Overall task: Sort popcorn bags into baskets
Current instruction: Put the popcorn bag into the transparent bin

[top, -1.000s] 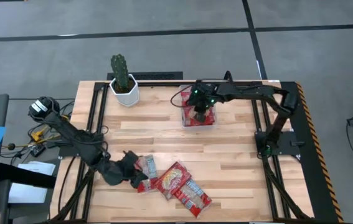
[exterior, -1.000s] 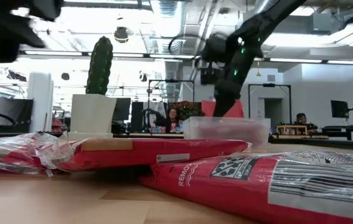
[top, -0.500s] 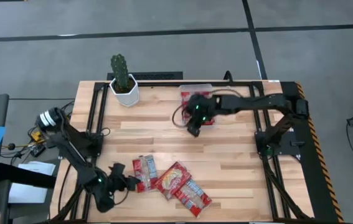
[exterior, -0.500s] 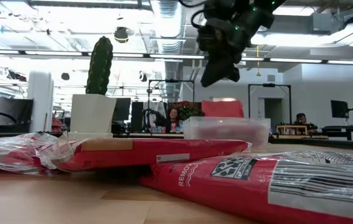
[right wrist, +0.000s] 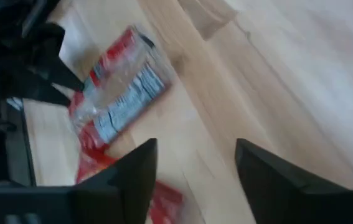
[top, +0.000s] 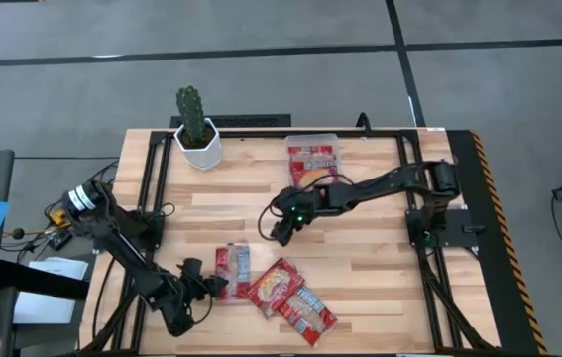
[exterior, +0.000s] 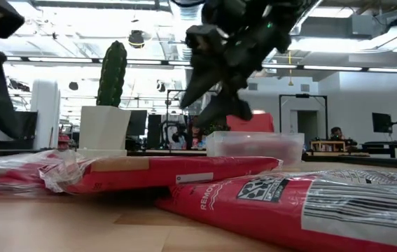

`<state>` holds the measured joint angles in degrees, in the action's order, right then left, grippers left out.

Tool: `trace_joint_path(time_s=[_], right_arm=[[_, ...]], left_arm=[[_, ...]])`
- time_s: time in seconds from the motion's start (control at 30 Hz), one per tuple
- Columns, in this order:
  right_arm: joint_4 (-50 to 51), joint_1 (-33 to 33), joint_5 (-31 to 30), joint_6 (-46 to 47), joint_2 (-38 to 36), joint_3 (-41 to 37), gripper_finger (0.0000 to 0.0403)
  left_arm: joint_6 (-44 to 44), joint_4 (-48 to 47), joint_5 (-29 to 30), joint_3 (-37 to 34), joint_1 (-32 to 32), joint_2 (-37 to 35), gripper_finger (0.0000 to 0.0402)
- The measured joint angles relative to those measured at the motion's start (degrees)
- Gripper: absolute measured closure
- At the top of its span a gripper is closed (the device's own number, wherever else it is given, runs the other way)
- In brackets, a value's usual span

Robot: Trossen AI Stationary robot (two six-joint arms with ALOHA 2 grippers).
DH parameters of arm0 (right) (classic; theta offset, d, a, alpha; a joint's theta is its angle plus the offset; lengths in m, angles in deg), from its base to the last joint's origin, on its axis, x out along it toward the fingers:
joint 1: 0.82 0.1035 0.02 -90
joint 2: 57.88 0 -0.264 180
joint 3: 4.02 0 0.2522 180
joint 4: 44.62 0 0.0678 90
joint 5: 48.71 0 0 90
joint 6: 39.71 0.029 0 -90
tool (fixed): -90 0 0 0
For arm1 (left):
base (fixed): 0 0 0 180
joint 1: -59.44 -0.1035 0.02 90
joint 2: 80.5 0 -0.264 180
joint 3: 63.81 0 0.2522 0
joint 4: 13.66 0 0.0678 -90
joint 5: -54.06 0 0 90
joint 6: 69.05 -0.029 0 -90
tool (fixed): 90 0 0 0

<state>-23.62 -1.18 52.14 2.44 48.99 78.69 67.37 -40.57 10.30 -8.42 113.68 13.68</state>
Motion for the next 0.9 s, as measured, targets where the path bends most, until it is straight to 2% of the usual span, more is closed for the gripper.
trace_joint_path(time_s=[0.13,0.27,0.43,0.57,0.7,0.83,0.9], right_arm=[[-6.6,1.1,2.0,5.5,3.5,0.1,0.0128],[-12.2,2.3,3.3,12.2,6.4,0.1,0.0126],[-18.5,4.2,2.9,19.3,9.8,0.1,0.0127],[-22.3,5.5,2.7,23.9,12.4,0.1,0.0127],[-22.7,6.6,2.1,25.8,13.5,0.8,0.0127],[-22.9,7.9,-1.9,27.2,13.5,1.0,0.0127],[-22.9,8.3,-2.4,28.4,13.5,1.0,0.0127]], left_arm=[[-5.1,-3.7,-5.5,0.0,0.2,-6.6,0.0216],[-8.7,-11.6,-6.3,0.0,0.1,-12.8,0.0216],[-4.0,-20.4,-3.9,-0.6,1.1,-14.2,0.0217],[-4.6,-10.9,-3.6,-4.9,1.9,-12.4,0.0217],[-5.3,-3.5,-6.9,-8.1,2.1,-8.8,0.0217],[-4.0,-2.4,-4.0,-8.1,1.7,-5.5,0.0217],[-4.0,1.3,-1.9,-8.1,0.7,-3.3,0.0217]])
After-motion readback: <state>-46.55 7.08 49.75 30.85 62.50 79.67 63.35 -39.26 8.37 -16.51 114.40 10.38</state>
